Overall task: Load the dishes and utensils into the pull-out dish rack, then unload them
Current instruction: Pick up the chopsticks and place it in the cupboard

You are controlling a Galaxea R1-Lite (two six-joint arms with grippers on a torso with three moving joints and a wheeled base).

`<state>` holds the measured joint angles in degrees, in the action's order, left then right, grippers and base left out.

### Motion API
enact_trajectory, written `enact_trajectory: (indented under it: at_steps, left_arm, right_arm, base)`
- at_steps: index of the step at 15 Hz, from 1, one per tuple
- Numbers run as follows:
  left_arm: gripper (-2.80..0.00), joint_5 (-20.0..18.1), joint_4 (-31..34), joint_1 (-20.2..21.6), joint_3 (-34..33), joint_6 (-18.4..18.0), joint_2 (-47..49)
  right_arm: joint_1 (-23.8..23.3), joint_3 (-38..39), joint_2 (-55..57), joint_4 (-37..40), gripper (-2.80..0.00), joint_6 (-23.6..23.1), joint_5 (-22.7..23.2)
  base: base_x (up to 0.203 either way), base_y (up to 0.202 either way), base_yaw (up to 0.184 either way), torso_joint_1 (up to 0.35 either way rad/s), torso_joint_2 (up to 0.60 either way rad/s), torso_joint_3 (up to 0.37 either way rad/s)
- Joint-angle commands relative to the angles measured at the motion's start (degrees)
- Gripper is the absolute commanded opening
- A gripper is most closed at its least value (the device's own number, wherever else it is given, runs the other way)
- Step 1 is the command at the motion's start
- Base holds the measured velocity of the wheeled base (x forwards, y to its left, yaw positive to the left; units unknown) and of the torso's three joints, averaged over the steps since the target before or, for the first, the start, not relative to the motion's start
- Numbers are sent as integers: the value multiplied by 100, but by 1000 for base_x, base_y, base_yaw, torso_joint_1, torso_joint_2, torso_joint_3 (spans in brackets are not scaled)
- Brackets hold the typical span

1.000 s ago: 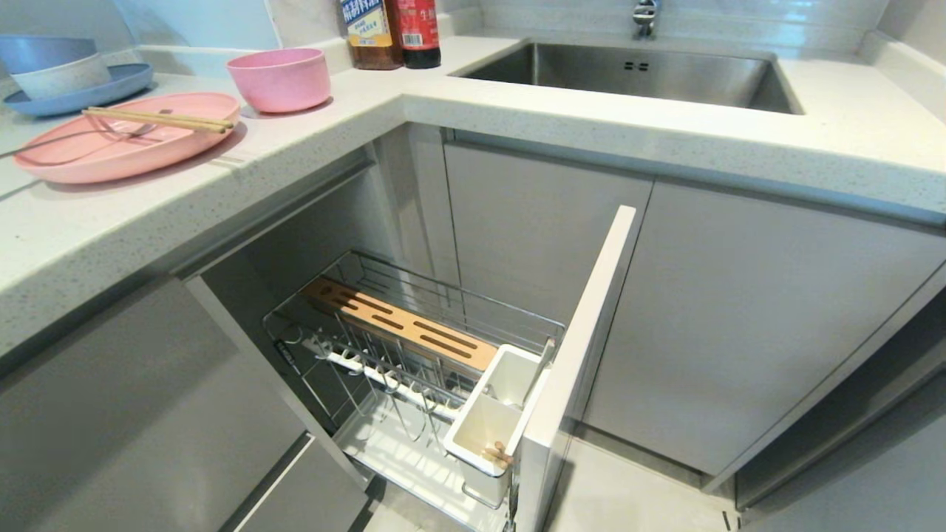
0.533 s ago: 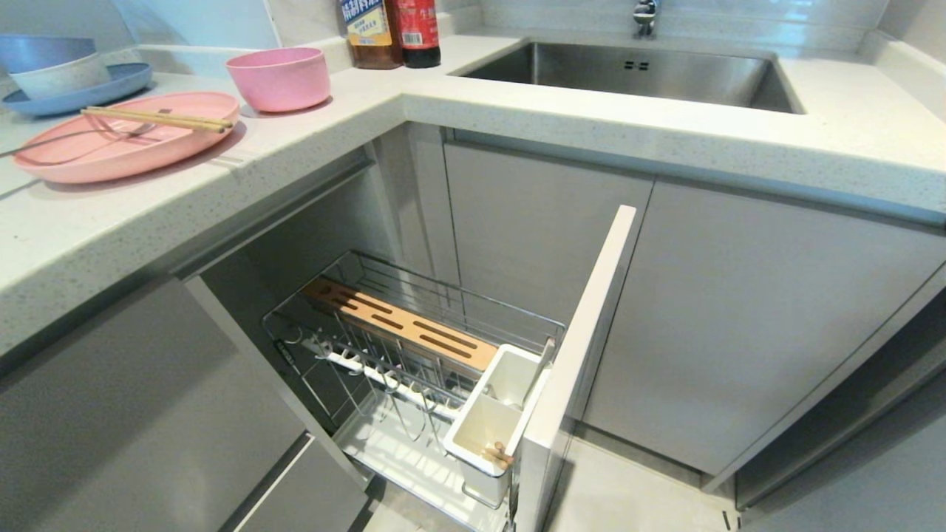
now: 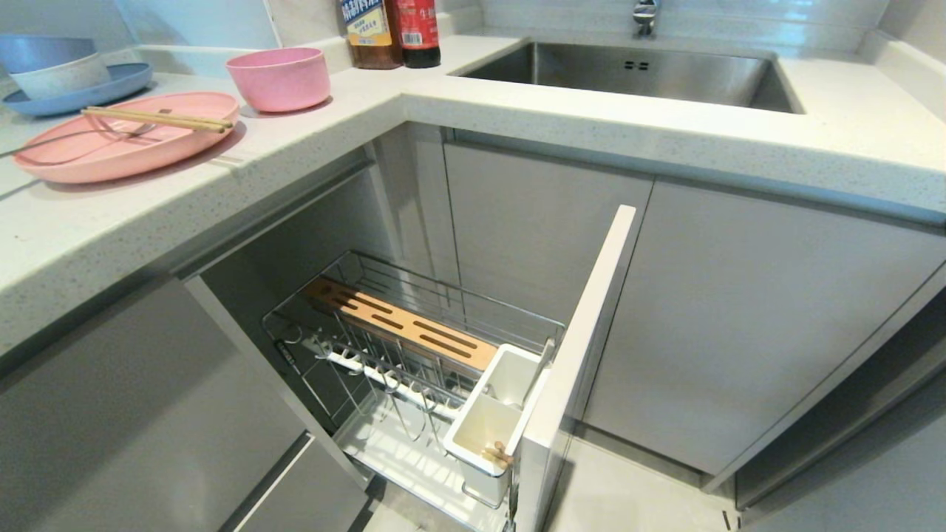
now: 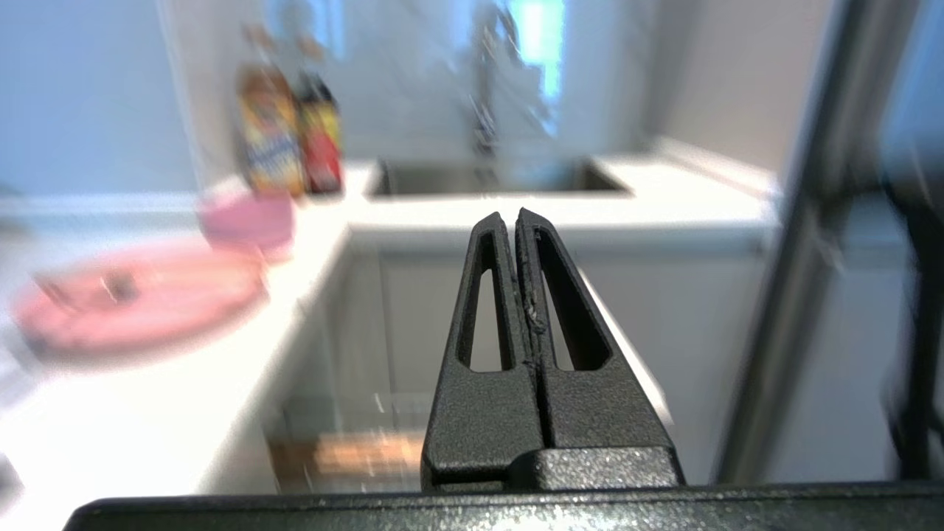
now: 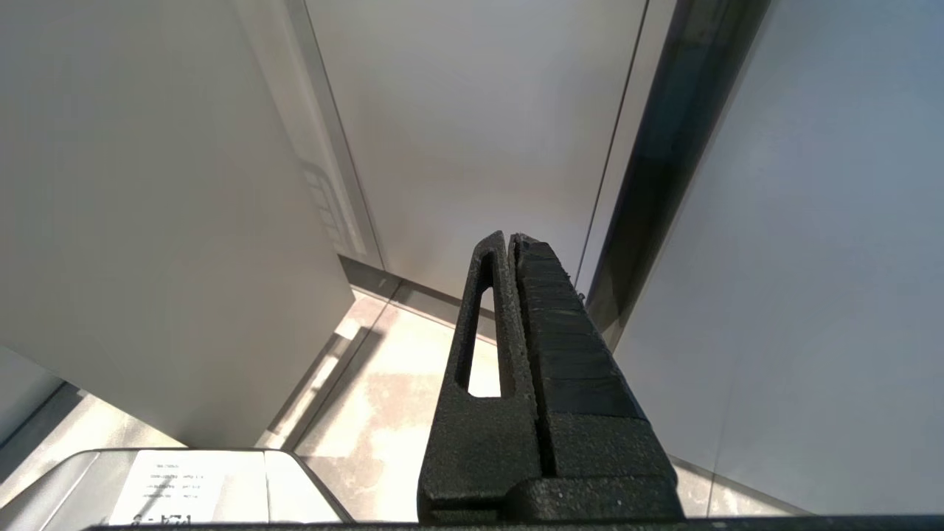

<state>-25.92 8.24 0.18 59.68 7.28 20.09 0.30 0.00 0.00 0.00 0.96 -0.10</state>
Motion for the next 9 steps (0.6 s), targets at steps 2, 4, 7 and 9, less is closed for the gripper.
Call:
enact_trajectory:
  at_steps: [2,4,7,9]
  left_arm:
    - [-280,370,99,-10,1874,92,2107]
    - [-280,748,402,-31,3263,153,3104]
    - [-280,1474,740,-244,4762,368,4649]
    - [-280,2495,697,-886,5025,382,5402]
  right_arm:
    - [5,9,0,0,-280,0,1]
    - [4,9,0,-7,-280,0,1]
    - [5,9,0,0,-280,0,1]
    - [5,9,0,0,-280,0,1]
  base:
    - [0,0,0,0,0,0]
    - [0,0,0,0,0,0]
    - [0,0,0,0,0,0]
    - [0,0,0,0,0,0]
